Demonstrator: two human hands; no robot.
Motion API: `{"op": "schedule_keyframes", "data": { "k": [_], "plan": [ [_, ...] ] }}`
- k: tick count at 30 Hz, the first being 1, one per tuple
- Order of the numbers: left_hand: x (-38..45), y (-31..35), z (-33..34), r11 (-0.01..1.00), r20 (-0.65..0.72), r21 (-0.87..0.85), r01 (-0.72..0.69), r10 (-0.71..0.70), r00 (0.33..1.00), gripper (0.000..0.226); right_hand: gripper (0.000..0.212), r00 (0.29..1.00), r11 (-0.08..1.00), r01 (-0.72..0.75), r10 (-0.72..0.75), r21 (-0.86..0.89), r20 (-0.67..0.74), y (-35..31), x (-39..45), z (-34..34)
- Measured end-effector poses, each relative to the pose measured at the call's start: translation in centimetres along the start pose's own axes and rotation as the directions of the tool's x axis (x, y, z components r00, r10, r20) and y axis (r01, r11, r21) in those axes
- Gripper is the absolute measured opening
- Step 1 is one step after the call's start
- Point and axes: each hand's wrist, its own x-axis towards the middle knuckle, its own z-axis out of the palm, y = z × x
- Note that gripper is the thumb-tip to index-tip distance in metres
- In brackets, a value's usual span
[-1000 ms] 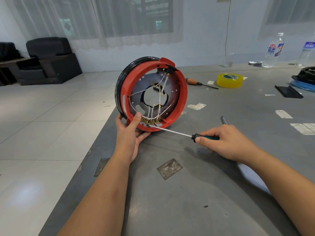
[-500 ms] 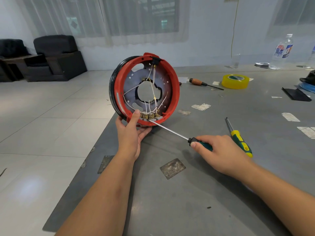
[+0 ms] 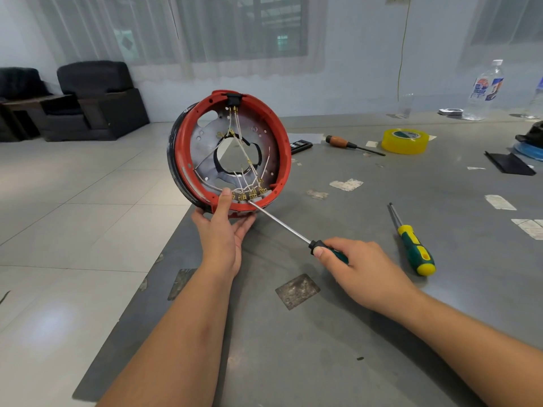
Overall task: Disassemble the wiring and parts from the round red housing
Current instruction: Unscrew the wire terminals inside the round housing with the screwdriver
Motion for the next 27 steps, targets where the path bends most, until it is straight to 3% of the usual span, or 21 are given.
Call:
{"op": "schedule_keyframes", "data": {
  "k": [3, 6, 9, 11, 13, 17, 27],
  "plan": [
    [0.0, 0.0, 0.2, 1.000, -0.010, -0.008, 0.002, -0.002, 1.000, 0.063, 0.041, 0.997, 0.988, -0.039, 0.029, 0.147, 0.066, -0.1, 0.3, 0.0],
    [-0.1, 0.0, 0.3, 1.000, -0.013, -0.014, 0.000, 0.000, 1.000, 0.058, 0.032, 0.977, 0.881, -0.189, 0.122, 0.434, 0.177, -0.2, 0.6, 0.0],
    [-0.1, 0.1, 0.3, 1.000, -0.014, -0.014, 0.003, -0.003, 1.000, 0.060, 0.030, 0.960, 0.824, -0.250, 0.143, 0.508, 0.241, -0.3, 0.6, -0.1],
    [-0.2, 0.1, 0.3, 1.000, -0.012, -0.016, 0.004, -0.004, 1.000, 0.060, 0.035, 0.978, 0.901, -0.172, 0.109, 0.398, 0.175, -0.2, 0.5, -0.2],
    [-0.2, 0.1, 0.3, 1.000, -0.010, -0.018, 0.006, -0.006, 1.000, 0.059, 0.040, 0.997, 0.986, -0.040, 0.029, 0.162, 0.069, 0.1, 0.4, -0.6],
    [-0.3, 0.1, 0.3, 1.000, 0.001, -0.012, 0.001, -0.001, 1.000, 0.064, 0.036, 0.996, 0.997, 0.043, -0.048, -0.067, -0.074, 0.6, 0.3, -1.3],
    [-0.1, -0.1, 0.0, 0.999, 0.050, 0.041, -0.018, 0.016, 0.999, 0.066, 0.052, 0.977, 0.986, 0.150, -0.160, -0.076, -0.144, 2.3, 0.7, -2.4]
  ]
}}
